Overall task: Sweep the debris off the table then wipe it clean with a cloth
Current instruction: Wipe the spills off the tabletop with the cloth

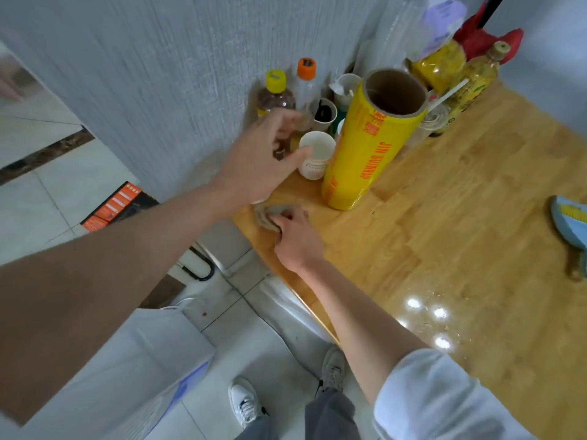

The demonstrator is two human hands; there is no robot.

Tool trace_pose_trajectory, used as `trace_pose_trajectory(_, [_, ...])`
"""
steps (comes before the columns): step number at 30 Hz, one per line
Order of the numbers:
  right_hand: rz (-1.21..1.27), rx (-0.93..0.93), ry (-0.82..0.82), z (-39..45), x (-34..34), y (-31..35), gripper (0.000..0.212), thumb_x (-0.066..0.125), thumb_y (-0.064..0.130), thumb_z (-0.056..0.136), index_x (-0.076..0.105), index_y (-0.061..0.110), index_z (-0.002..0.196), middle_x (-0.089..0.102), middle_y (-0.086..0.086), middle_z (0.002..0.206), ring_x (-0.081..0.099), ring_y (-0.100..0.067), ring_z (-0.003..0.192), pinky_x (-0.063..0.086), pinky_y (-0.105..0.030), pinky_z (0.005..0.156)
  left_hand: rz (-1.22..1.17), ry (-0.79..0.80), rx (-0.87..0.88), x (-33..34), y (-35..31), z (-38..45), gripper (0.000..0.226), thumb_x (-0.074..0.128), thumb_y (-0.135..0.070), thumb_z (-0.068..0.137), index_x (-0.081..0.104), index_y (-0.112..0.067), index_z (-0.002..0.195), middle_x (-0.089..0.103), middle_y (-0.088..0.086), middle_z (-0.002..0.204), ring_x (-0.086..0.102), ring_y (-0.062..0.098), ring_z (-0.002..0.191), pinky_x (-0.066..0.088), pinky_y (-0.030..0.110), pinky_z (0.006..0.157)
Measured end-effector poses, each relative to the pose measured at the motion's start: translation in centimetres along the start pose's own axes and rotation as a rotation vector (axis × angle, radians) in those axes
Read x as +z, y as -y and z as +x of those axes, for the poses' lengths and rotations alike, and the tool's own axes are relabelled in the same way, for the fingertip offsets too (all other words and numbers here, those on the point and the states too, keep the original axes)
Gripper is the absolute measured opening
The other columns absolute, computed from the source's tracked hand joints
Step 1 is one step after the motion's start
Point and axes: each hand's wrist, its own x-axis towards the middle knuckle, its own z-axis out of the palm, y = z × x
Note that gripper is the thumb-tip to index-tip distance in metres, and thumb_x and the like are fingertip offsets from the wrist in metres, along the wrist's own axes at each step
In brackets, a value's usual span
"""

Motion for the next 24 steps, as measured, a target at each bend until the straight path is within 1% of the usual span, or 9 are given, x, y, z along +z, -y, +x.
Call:
trace_pose_trajectory(3, [-0.024, -0.241, 0.115, -3.4, -0.2, -1.0, 0.035, 0.06, 0.015, 0.093, 0.069, 0.032, 0.123, 0.052, 0.0, 0.118, 0.051, -0.02, 0.111, 0.052, -0.034, 0.082, 0.089, -0.042, 0.01, 0.1, 3.3, -3.4, 0.024, 0.057, -0.03, 0.096, 0.061, -0.019, 0.118, 0.064, -0.006, 0.112, 0.062, 0.006, 0.1, 0.055, 0.037, 0.088])
trace_pose_trajectory(5, [-0.003, -0.255, 0.13, -6.6, -2.0, -4.2, 0.032, 0.063, 0.01, 0.089, 0.074, 0.03, 0.112, 0.057, 0.003, 0.112, 0.059, -0.016, 0.098, 0.05, -0.029, 0.075, 0.177, 0.046, 0.008, 1.0, 5.0, -5.7, 0.019, 0.053, -0.027, 0.097, 0.063, -0.023, 0.113, 0.062, -0.005, 0.112, 0.063, 0.011, 0.094, 0.056, 0.039, 0.082])
trace_pose_trajectory(9, [0.172, 0.463, -0.148, -10.6, -8.7, -15.1, 0.035, 0.062, 0.011, 0.087, 0.061, 0.035, 0.113, 0.064, -0.003, 0.113, 0.072, -0.017, 0.06, 0.061, -0.04, 0.065, 0.244, 0.43, -0.094, 4.0, 6.7, -9.9, 0.043, 0.047, -0.005, 0.098, 0.058, -0.025, 0.134, 0.047, -0.002, 0.143, 0.052, 0.02, 0.124, 0.042, 0.032, 0.104])
trace_pose_trajectory(11, [0.103, 0.825, -0.322, -10.9, -10.5, -17.9, 0.064, 0.072, 0.03, 0.074, 0.054, 0.036, 0.136, 0.059, -0.004, 0.123, 0.068, -0.019, 0.066, 0.059, -0.041, 0.076, 0.304, 0.567, -0.114, 5.4, 6.9, -10.2, 0.055, 0.044, -0.001, 0.097, 0.048, -0.028, 0.144, 0.037, -0.001, 0.153, 0.038, 0.02, 0.137, 0.031, 0.03, 0.111])
trace_pose_trajectory(12, [0.015, 0.858, -0.336, -10.7, -10.0, -17.4, 0.074, 0.075, 0.031, 0.073, 0.049, 0.037, 0.143, 0.055, -0.006, 0.127, 0.063, -0.023, 0.073, 0.055, -0.037, 0.078, 0.329, 0.594, -0.127, 6.0, 6.8, -9.8, 0.058, 0.043, -0.001, 0.097, 0.043, -0.03, 0.147, 0.032, 0.001, 0.156, 0.031, 0.021, 0.141, 0.029, 0.032, 0.114])
trace_pose_trajectory(16, [-0.118, 0.333, -0.175, -10.8, -3.7, -7.7, 0.058, 0.073, 0.019, 0.083, 0.055, 0.027, 0.137, 0.047, -0.007, 0.133, 0.064, -0.028, 0.096, 0.057, -0.039, 0.075, 0.466, 0.632, -0.155, 8.7, 5.1, -7.2, 0.058, 0.039, -0.019, 0.103, 0.022, -0.039, 0.155, 0.01, 0.012, 0.163, 0.01, 0.032, 0.149, 0.022, 0.042, 0.118])
trace_pose_trajectory(19, [-0.096, 0.006, -0.015, -13.7, -2.3, -7.0, 0.045, 0.063, 0.013, 0.082, 0.064, 0.029, 0.124, 0.054, -0.005, 0.124, 0.066, -0.025, 0.092, 0.059, -0.037, 0.067, 0.613, 0.738, -0.195, 10.9, 4.3, -6.0, 0.058, 0.035, -0.03, 0.104, 0.009, -0.045, 0.154, 0.007, 0.017, 0.161, 0.005, 0.045, 0.146, 0.015, 0.053, 0.119])
trace_pose_trajectory(21, [-0.091, 0.156, -0.024, -14.2, -5.6, -10.7, 0.04, 0.061, 0.015, 0.089, 0.063, 0.028, 0.126, 0.052, -0.001, 0.13, 0.071, -0.019, 0.078, 0.059, -0.036, 0.067, 0.655, 0.762, -0.263, 11.5, 4.2, -5.9, 0.062, 0.038, -0.026, 0.101, 0.012, -0.051, 0.152, 0.004, 0.013, 0.161, 0.0, 0.053, 0.144, 0.018, 0.058, 0.117])
trace_pose_trajectory(24, [-0.009, 0.766, -0.302, -12.4, -11.1, -17.9, 0.052, 0.067, 0.019, 0.084, 0.056, 0.028, 0.134, 0.047, -0.006, 0.131, 0.068, -0.024, 0.073, 0.054, -0.037, 0.075, 0.695, 0.767, -0.29, 11.9, 4.0, -5.9, 0.072, 0.041, -0.013, 0.097, 0.012, -0.049, 0.152, -0.001, 0.011, 0.161, -0.007, 0.054, 0.144, 0.018, 0.059, 0.117])
